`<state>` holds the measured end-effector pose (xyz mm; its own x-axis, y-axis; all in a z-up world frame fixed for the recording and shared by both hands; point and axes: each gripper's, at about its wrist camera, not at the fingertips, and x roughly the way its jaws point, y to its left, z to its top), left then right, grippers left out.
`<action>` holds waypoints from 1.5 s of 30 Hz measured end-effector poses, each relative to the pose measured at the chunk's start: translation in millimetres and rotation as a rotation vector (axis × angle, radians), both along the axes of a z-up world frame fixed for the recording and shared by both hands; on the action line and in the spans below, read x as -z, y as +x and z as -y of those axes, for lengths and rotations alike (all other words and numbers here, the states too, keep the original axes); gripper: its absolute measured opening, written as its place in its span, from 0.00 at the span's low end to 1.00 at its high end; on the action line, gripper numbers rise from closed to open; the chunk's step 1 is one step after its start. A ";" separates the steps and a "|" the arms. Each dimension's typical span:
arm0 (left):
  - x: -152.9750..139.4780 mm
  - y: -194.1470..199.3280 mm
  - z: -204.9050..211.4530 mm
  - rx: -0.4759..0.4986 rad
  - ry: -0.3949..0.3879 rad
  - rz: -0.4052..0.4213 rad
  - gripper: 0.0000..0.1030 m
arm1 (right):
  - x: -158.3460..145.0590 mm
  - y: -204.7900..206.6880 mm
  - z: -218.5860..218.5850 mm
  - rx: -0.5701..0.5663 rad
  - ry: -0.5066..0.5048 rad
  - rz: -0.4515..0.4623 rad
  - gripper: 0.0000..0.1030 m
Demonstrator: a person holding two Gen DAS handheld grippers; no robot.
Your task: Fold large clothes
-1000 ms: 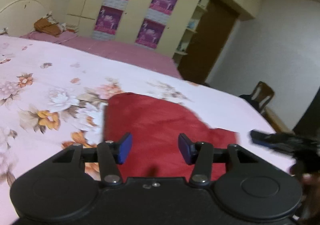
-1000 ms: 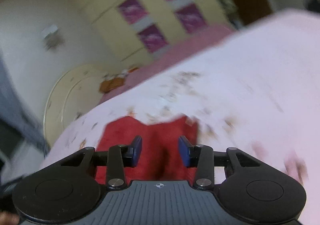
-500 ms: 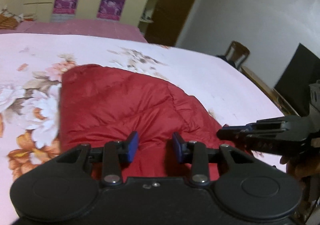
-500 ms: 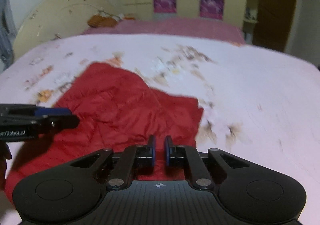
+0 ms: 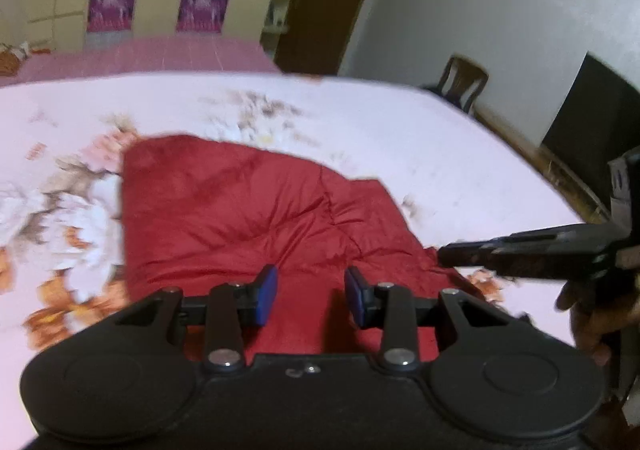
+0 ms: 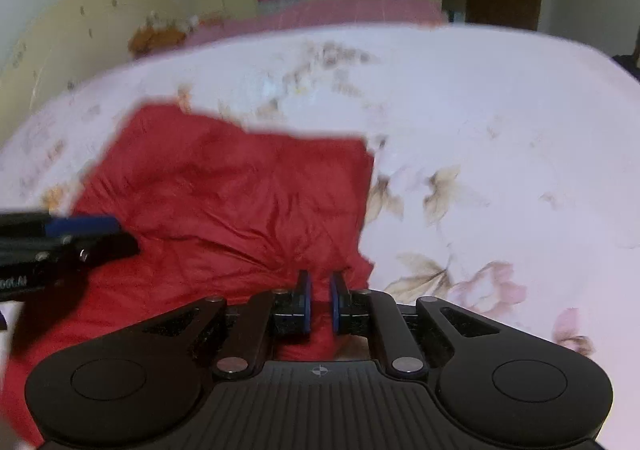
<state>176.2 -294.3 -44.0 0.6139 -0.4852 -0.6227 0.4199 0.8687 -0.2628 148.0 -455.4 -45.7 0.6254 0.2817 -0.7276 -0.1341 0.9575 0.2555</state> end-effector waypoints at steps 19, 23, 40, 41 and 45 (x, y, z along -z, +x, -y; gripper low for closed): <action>26.8 -96.6 -28.0 0.058 0.074 0.017 0.36 | 1.9 -104.1 -37.2 -0.152 -0.002 -0.031 0.09; 42.6 -103.3 -22.3 0.106 0.132 0.066 0.36 | 40.9 -107.5 -36.6 -0.115 -0.024 -0.052 0.08; -5.4 37.9 -39.2 -0.069 0.001 0.147 0.47 | -44.7 14.1 -32.1 -0.030 0.039 0.178 0.10; -4.8 49.7 -33.5 -0.062 0.004 0.150 0.47 | -42.7 27.3 -41.7 -0.058 0.030 0.172 0.09; 7.1 84.9 -8.2 -0.025 0.052 0.109 0.46 | -20.5 71.8 -65.0 -0.120 -0.037 0.128 0.09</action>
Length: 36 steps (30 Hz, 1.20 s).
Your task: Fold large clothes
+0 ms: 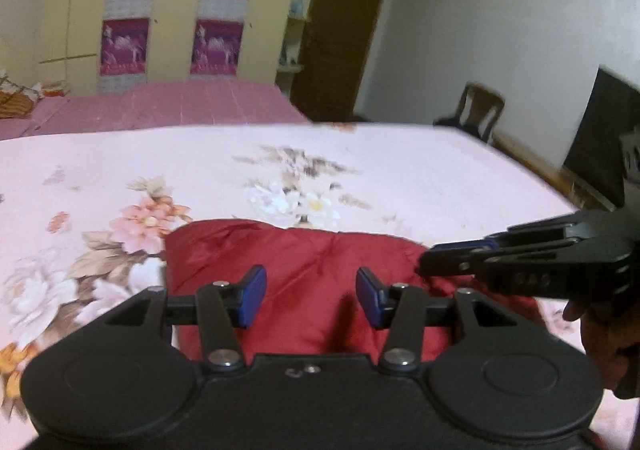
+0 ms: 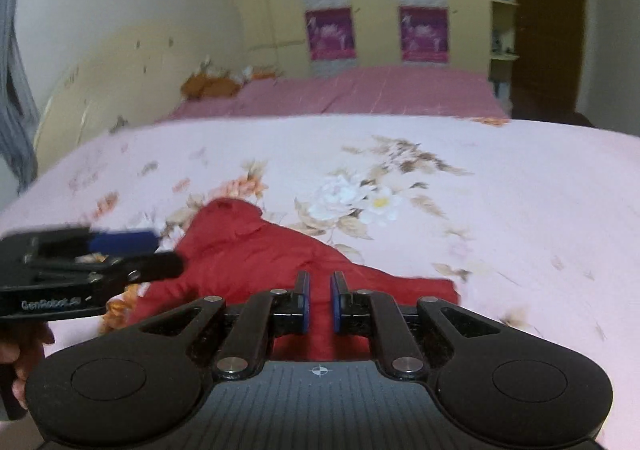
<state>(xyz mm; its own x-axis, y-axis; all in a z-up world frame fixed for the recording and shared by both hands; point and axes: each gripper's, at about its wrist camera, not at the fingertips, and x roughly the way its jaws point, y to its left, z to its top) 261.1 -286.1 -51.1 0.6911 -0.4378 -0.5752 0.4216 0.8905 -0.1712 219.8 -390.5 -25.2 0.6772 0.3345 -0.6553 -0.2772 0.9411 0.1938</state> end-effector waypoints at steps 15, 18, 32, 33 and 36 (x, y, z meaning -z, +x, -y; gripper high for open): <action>42.7 53.8 42.9 0.043 0.072 -0.134 0.46 | 76.6 37.9 34.0 0.090 0.037 -0.129 0.09; 14.3 25.1 24.3 0.031 0.038 -0.061 0.46 | 51.4 23.1 39.9 0.119 0.022 -0.096 0.10; 21.1 -44.7 15.5 0.016 0.078 -0.091 0.46 | 50.6 -36.2 51.8 0.168 -0.076 -0.125 0.09; 13.1 -53.1 11.9 0.021 0.058 -0.077 0.46 | 42.9 -40.8 51.4 0.162 -0.074 -0.109 0.09; -6.4 -83.8 3.1 0.035 0.019 -0.052 0.46 | 8.4 -71.0 51.5 0.139 -0.024 -0.033 0.10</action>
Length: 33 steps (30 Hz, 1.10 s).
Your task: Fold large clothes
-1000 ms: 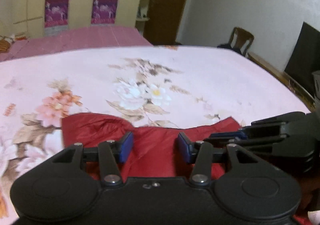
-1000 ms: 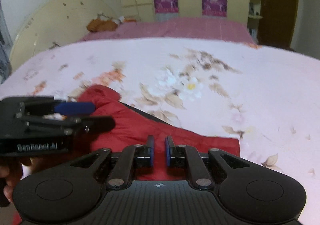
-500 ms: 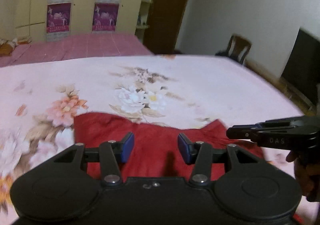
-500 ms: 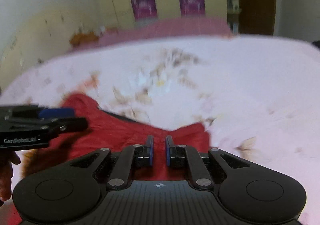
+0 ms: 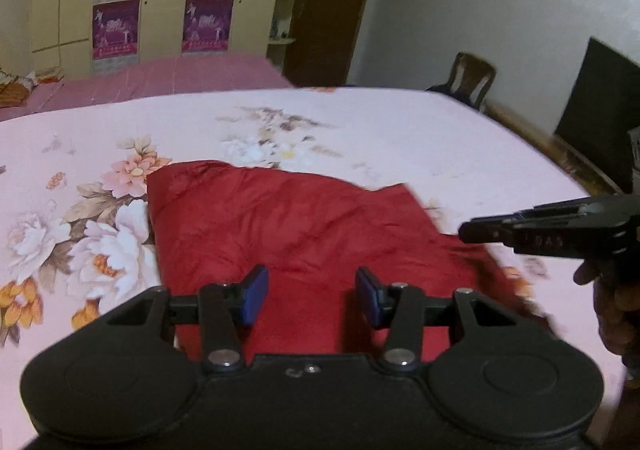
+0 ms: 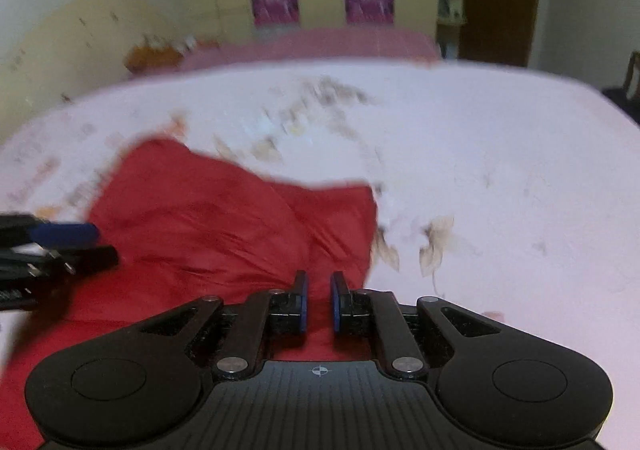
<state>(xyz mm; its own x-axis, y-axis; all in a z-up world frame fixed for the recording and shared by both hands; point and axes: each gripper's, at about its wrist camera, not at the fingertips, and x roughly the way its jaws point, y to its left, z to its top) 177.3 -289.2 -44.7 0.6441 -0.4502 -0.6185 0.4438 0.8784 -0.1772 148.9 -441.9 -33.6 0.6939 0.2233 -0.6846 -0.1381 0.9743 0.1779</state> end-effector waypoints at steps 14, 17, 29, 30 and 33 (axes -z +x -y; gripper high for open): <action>5.0 -54.8 -4.5 0.001 0.014 -0.028 0.46 | -0.6 -46.3 -12.4 -0.037 0.063 -0.071 0.10; -3.3 -86.0 -17.0 -0.006 -0.016 -0.037 0.45 | -20.5 -74.3 -6.2 -0.094 0.092 -0.034 0.10; 6.4 -115.3 -32.6 -0.049 -0.041 -0.109 0.44 | 9.8 -101.4 -23.8 -0.106 0.081 -0.148 0.10; -2.4 -112.8 -41.0 -0.070 -0.070 -0.082 0.47 | 0.3 -103.7 -17.6 -0.087 0.095 -0.106 0.11; -11.3 -92.8 -53.1 -0.133 -0.095 -0.034 0.65 | -24.8 -105.3 3.7 -0.026 0.135 0.049 0.93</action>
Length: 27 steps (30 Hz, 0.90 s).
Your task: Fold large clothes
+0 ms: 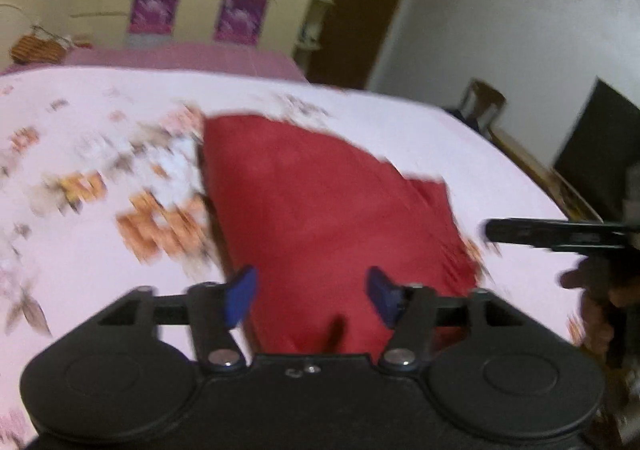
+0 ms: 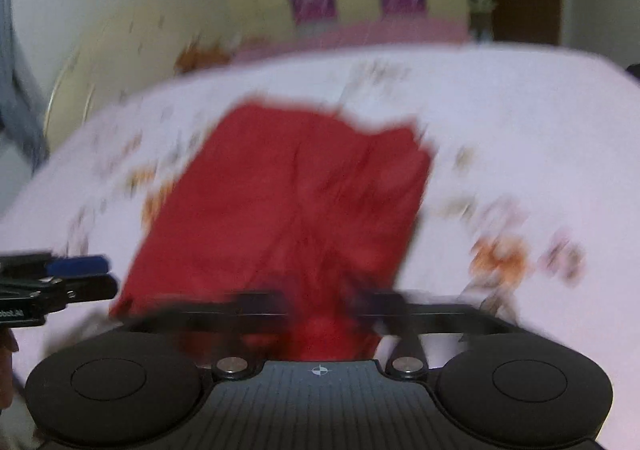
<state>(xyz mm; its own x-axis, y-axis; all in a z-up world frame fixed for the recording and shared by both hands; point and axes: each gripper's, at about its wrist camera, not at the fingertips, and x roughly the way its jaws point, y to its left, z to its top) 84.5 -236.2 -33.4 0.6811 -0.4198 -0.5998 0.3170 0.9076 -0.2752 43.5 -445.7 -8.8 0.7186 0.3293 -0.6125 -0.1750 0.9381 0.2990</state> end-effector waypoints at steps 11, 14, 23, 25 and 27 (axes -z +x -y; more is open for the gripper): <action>21.5 73.0 15.8 -0.047 -0.012 -0.047 0.65 | 35.8 97.0 19.7 0.078 -0.013 -0.039 0.17; 27.6 69.0 14.8 -0.051 -0.006 -0.083 0.66 | 80.8 118.3 44.2 0.136 0.068 -0.229 0.17; 29.8 78.5 6.0 -0.046 -0.094 -0.134 0.92 | 76.3 88.2 93.5 0.240 0.408 -0.202 0.64; 34.6 85.4 5.2 -0.054 -0.126 -0.156 0.91 | 79.8 94.2 97.7 0.239 0.459 -0.214 0.63; 40.6 91.6 3.6 -0.063 -0.150 -0.178 0.90 | 82.4 100.0 98.9 0.213 0.508 -0.226 0.63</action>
